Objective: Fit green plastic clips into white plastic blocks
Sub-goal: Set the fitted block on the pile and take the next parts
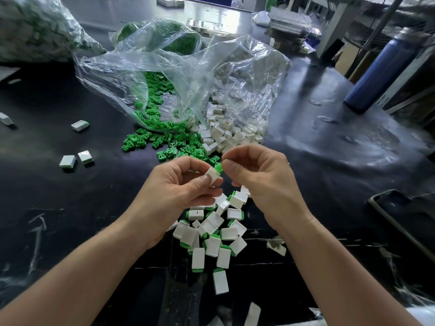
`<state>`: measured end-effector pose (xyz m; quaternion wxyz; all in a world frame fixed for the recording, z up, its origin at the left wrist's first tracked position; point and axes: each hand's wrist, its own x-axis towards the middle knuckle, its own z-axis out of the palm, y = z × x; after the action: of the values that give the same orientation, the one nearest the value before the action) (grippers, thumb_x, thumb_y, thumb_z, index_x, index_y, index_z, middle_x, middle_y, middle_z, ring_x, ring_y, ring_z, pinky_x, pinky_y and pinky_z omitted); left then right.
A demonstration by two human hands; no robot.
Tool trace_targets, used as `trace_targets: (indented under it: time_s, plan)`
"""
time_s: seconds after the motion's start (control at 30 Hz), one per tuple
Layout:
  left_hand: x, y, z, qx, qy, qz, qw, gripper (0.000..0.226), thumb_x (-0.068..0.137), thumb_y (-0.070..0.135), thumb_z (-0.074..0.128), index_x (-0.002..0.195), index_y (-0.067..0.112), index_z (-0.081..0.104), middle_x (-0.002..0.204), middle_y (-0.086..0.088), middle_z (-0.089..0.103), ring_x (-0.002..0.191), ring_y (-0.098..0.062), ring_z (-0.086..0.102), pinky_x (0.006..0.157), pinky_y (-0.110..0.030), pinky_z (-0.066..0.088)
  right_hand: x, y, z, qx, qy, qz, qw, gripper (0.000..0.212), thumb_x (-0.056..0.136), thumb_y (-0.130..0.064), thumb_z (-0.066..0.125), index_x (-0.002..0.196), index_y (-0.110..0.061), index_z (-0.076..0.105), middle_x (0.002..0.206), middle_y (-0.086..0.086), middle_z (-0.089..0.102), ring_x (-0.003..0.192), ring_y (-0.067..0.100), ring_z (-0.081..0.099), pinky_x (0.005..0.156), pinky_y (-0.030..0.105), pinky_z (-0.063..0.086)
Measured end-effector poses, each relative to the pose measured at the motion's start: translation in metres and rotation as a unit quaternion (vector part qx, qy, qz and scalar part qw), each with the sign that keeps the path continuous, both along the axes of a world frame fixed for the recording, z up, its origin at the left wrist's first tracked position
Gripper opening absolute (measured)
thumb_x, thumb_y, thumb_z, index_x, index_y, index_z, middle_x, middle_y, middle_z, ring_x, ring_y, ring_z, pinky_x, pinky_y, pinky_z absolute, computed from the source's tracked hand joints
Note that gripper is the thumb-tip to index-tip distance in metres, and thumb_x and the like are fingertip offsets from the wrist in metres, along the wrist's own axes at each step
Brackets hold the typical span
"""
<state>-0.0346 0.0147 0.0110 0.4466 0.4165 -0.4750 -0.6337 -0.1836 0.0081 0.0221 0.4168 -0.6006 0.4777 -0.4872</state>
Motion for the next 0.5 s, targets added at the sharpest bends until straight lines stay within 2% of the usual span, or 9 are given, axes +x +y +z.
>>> trace_targets:
  time_s: [0.17,0.5]
  plan:
    - [0.0000,0.0002,0.0006,-0.021,-0.033,0.003,0.999,0.004,0.081,0.003,0.058,0.084,0.005,0.061,0.082,-0.014,0.072,0.069,-0.019,0.070,0.060,-0.023,0.057,-0.0006,0.0002,-0.0009,0.011,-0.013,0.008,1.000,0.020,0.080,-0.004,0.068,0.074,-0.023,0.067,0.061,-0.010,0.066,0.056,0.002,0.060,0.054,0.015,0.047]
    - [0.0003,0.0016,-0.0008,-0.043,-0.031,0.003,0.999,0.006,0.076,0.006,0.060,0.082,0.005,0.061,0.074,-0.011,0.072,0.065,-0.019,0.070,0.056,-0.022,0.055,0.0016,0.0000,-0.0043,-0.016,0.062,-0.017,0.998,0.023,0.080,-0.009,0.069,0.071,-0.029,0.063,0.059,-0.016,0.063,0.058,-0.001,0.060,0.057,0.014,0.047]
